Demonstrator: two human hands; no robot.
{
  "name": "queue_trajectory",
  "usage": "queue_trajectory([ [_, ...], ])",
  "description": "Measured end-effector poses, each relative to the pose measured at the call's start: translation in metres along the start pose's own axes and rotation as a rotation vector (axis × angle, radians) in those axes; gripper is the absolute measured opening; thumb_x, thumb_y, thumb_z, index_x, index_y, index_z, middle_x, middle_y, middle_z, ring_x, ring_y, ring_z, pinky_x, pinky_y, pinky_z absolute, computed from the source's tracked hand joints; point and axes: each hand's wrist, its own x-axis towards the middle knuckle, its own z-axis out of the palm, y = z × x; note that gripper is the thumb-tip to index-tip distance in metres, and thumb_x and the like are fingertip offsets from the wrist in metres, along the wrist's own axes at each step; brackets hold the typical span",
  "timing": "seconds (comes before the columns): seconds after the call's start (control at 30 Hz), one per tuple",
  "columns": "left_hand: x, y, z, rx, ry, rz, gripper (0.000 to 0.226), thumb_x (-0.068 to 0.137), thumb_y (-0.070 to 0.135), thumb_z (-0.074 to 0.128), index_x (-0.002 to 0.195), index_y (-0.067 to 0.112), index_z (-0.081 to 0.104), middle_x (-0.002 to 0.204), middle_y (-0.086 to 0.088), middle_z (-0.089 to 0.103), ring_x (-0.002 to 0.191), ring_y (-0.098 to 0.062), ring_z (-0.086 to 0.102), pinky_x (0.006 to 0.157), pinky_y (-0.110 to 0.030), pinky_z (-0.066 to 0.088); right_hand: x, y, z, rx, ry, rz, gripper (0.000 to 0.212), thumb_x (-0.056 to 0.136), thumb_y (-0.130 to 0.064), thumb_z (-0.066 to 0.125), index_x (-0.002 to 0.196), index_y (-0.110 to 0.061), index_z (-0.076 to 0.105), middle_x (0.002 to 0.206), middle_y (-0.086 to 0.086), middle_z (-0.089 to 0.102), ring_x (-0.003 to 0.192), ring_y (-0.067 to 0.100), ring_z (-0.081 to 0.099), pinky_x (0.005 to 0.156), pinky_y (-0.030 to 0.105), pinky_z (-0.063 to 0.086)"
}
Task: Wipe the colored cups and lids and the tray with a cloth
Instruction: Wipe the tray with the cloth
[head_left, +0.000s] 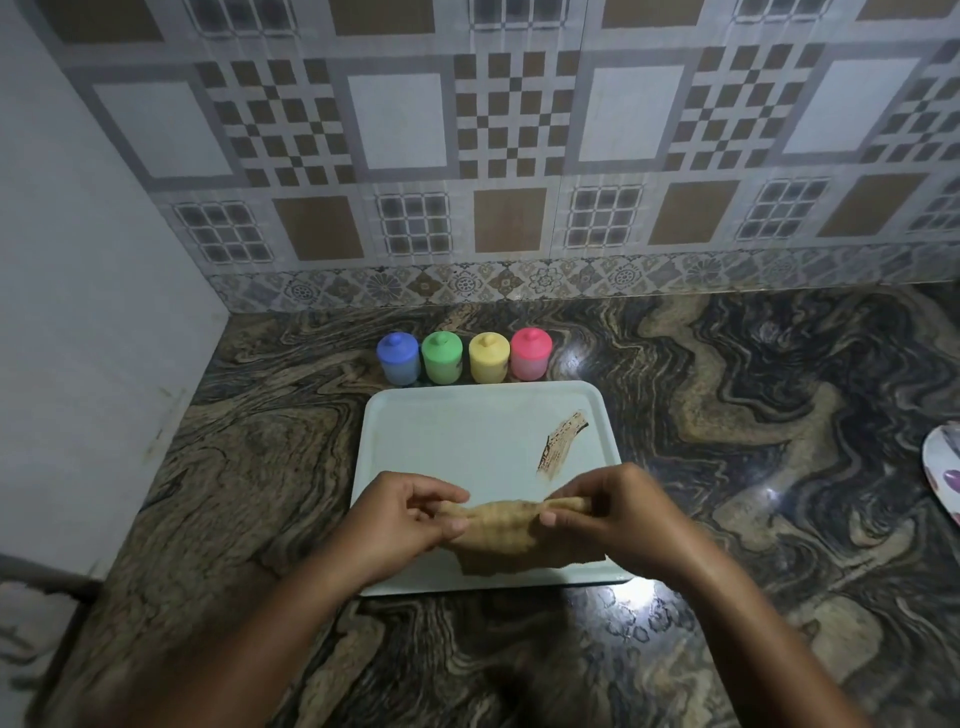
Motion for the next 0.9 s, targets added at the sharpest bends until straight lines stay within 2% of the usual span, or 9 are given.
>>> queue_trajectory([
  [0.1,-0.003,0.000,0.006,0.295,0.025,0.111,0.009,0.082,0.027,0.079,0.082,0.036,0.076,0.086,0.015,0.072,0.077,0.001,0.065,0.073,-0.017,0.051,-0.002,0.011,-0.001,-0.113,0.002,-0.003,0.019,0.085,-0.040,0.081,0.077,-0.023,0.078,0.074,-0.001,0.076,0.070,0.018,0.073,0.067,0.040,0.060],
  [0.2,0.003,-0.006,0.007,0.369,-0.024,0.122,0.007,0.085,0.038,0.072,0.079,0.035,0.071,0.102,0.019,0.065,0.095,0.004,0.062,0.086,-0.020,0.048,0.004,0.022,-0.002,-0.244,0.087,-0.020,0.024,0.083,-0.047,0.080,0.080,-0.024,0.075,0.105,-0.012,0.068,0.099,0.003,0.063,0.085,0.025,0.047],
  [0.3,0.015,-0.012,0.008,0.129,-0.091,0.054,0.010,0.093,0.032,0.065,0.086,0.026,0.071,0.091,0.013,0.073,0.088,0.003,0.066,0.082,-0.025,0.048,0.009,0.026,-0.005,-0.017,-0.050,0.025,0.016,0.088,-0.033,0.079,0.086,-0.017,0.077,0.089,-0.007,0.077,0.087,0.007,0.071,0.081,0.024,0.054],
  [0.4,0.022,-0.011,0.011,-0.072,-0.144,-0.008,0.016,0.096,0.031,0.060,0.107,0.022,0.066,0.071,0.007,0.068,0.067,-0.003,0.059,0.067,-0.024,0.041,0.020,0.031,-0.002,0.180,-0.079,0.063,0.014,0.092,-0.019,0.076,0.086,-0.006,0.075,0.079,0.010,0.075,0.076,0.019,0.072,0.076,0.039,0.064],
  [0.47,0.028,-0.014,0.011,-0.126,-0.209,-0.021,0.033,0.089,0.036,0.066,0.120,0.028,0.061,0.085,-0.003,0.069,0.078,-0.009,0.062,0.070,-0.022,0.046,0.031,0.033,0.002,0.197,-0.022,0.089,0.016,0.092,-0.020,0.075,0.086,-0.005,0.073,0.077,0.008,0.070,0.072,0.020,0.069,0.073,0.044,0.065],
  [0.53,0.036,-0.018,0.012,-0.147,-0.261,-0.003,0.041,0.079,0.035,0.077,0.117,0.028,0.065,0.103,-0.001,0.070,0.091,-0.009,0.068,0.079,-0.028,0.055,0.045,0.035,0.007,0.173,0.023,0.102,0.015,0.092,-0.023,0.075,0.087,-0.008,0.074,0.075,0.002,0.068,0.067,0.010,0.067,0.060,0.037,0.063],
  [0.67,0.069,-0.031,0.015,0.219,-0.003,0.083,0.007,0.082,0.031,0.078,0.085,0.029,0.073,0.095,0.013,0.073,0.094,-0.005,0.066,0.088,-0.037,0.054,0.078,0.039,0.008,-0.005,0.052,0.050,0.011,0.088,-0.029,0.079,0.089,-0.018,0.076,0.084,-0.004,0.075,0.075,0.004,0.069,0.065,0.025,0.055],
  [0.77,0.100,-0.031,0.015,0.294,0.061,0.079,0.007,0.085,0.030,0.074,0.089,0.023,0.073,0.094,0.011,0.073,0.097,-0.008,0.066,0.090,-0.032,0.052,0.107,0.040,0.010,-0.166,0.112,0.027,0.015,0.089,-0.031,0.078,0.098,-0.020,0.075,0.085,-0.009,0.071,0.082,0.011,0.068,0.065,0.019,0.048],
  [0.9,0.142,-0.033,0.014,0.326,0.173,0.088,0.010,0.086,0.025,0.074,0.093,0.019,0.071,0.098,0.001,0.073,0.099,-0.013,0.065,0.090,-0.029,0.051,0.148,0.038,0.015,-0.213,0.187,0.060,0.024,0.090,-0.029,0.076,0.111,-0.017,0.071,0.087,0.000,0.071,0.081,0.019,0.067,0.066,0.026,0.049],
])
